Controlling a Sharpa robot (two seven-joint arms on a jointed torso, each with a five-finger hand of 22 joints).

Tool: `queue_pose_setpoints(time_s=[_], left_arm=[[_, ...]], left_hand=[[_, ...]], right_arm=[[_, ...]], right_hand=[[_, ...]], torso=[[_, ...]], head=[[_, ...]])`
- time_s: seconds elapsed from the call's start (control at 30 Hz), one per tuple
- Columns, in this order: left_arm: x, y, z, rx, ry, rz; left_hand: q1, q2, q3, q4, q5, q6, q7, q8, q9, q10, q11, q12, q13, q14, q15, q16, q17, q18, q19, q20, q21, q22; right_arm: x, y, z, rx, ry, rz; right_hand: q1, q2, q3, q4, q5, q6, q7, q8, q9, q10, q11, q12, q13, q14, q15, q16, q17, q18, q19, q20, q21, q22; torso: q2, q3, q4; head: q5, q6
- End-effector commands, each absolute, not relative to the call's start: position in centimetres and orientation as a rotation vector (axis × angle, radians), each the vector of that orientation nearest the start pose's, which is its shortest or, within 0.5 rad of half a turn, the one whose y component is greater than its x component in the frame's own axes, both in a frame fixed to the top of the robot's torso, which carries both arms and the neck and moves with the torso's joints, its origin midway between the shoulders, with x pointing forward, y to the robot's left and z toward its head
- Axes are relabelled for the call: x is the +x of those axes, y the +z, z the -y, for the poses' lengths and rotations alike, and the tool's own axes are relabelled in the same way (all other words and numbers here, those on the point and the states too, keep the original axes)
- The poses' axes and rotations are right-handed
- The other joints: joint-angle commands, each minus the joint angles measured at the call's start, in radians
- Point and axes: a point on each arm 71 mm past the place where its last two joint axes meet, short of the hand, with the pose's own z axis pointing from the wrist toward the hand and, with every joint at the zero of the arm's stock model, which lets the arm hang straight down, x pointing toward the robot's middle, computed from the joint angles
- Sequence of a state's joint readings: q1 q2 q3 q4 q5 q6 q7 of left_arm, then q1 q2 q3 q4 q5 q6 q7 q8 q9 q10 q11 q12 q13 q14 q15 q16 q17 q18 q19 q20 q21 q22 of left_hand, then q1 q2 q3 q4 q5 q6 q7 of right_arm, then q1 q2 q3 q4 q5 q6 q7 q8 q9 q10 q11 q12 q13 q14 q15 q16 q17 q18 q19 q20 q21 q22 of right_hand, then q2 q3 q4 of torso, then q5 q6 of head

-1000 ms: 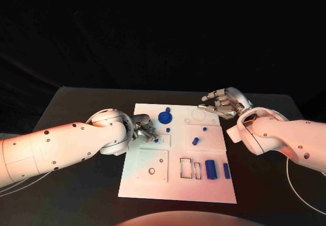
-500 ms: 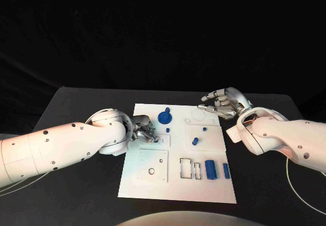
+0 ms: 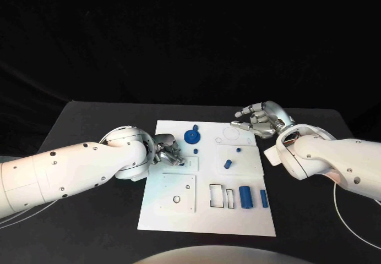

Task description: Assemble the parts on the task board

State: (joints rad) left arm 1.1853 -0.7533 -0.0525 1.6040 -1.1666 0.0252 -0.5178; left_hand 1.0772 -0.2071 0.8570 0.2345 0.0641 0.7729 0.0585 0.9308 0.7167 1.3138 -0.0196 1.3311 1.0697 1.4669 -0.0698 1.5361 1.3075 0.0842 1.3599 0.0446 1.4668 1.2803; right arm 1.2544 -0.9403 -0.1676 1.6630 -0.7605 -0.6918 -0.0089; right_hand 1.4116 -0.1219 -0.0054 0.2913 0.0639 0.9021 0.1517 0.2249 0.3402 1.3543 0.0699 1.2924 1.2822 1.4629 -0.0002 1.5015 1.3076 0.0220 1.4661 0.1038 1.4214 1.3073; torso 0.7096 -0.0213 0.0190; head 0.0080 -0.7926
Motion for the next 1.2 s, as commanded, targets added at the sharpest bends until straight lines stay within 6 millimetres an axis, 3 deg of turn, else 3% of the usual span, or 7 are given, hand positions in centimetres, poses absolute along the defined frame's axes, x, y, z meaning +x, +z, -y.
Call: queue_pose_setpoints(time_s=[0.03, 0.3, 0.7, 1.2], left_arm=[[45.28, -22.73, -14.8, -0.046, -0.52, -2.275], [45.4, -22.78, -14.69, -0.05, -0.522, -2.278], [45.51, -22.82, -14.55, -0.049, -0.523, -2.281], [45.58, -22.85, -14.55, -0.049, -0.521, -2.283]], left_hand=[[-0.02, 0.0, 0.135, -0.143, -0.003, 0.021, -0.014, 0.003, 0.0, 0.006, -0.004, 0.005, 0.002, 0.082, -0.008, 0.004, 0.178, -0.02, 0.005, -0.002, 0.004, 0.0], [-0.067, -0.001, 0.083, -0.1, -0.007, 0.036, -0.02, -0.005, -0.003, 0.007, -0.009, 0.005, 0.005, 0.082, -0.012, 0.004, 0.178, -0.02, 0.007, -0.006, 0.003, 0.0], [-0.08, -0.005, 0.063, -0.087, -0.008, 0.041, -0.021, -0.008, -0.004, 0.009, -0.01, 0.007, 0.009, 0.082, -0.013, 0.004, 0.178, -0.021, 0.008, -0.007, 0.002, 0.001], [-0.105, -0.008, -0.02, -0.036, -0.009, 0.056, -0.023, -0.018, -0.006, 0.011, -0.011, 0.009, 0.015, 0.083, -0.014, 0.004, 0.179, -0.021, 0.01, -0.009, 0.001, 0.003]], right_arm=[[45.83, -18.71, 22.96, 0.578, 0.879, -1.554], [45.85, -18.73, 22.94, 0.578, 0.879, -1.554], [45.85, -18.78, 22.93, 0.579, 0.878, -1.555], [45.85, -18.79, 22.95, 0.58, 0.878, -1.553]], right_hand=[[-0.004, 0.008, -0.007, 0.0, 0.0, -0.003, 0.0, 0.005, 0.001, -0.005, -0.001, 0.001, -0.001, 0.066, -0.003, -0.005, 0.084, 0.017, 0.017, 0.0, -0.006, 0.184], [-0.004, 0.008, -0.007, 0.0, 0.0, -0.003, 0.0, 0.005, 0.001, -0.005, -0.001, 0.001, -0.001, 0.066, -0.003, -0.005, 0.084, 0.017, 0.017, 0.0, -0.006, 0.184], [-0.006, 0.009, -0.008, 0.0, 0.0, -0.003, 0.0, 0.005, 0.001, -0.005, -0.001, 0.001, -0.001, 0.066, -0.003, -0.005, 0.084, 0.017, 0.018, 0.0, -0.006, 0.184], [-0.01, 0.01, -0.009, 0.0, -0.001, -0.004, 0.0, 0.006, 0.002, -0.006, -0.001, 0.0, -0.003, 0.066, -0.003, -0.006, 0.083, 0.017, 0.017, 0.0, -0.007, 0.183]], torso=[[0.0, 0.0006, -0.0009], [0.0, 0.0005, -0.0006], [0.0, 0.0008, 0.0001], [0.0, 0.0002, -0.0006]], head=[[0.001, 0.0], [0.0, 0.0], [0.0, -0.002], [0.0, -0.001]])
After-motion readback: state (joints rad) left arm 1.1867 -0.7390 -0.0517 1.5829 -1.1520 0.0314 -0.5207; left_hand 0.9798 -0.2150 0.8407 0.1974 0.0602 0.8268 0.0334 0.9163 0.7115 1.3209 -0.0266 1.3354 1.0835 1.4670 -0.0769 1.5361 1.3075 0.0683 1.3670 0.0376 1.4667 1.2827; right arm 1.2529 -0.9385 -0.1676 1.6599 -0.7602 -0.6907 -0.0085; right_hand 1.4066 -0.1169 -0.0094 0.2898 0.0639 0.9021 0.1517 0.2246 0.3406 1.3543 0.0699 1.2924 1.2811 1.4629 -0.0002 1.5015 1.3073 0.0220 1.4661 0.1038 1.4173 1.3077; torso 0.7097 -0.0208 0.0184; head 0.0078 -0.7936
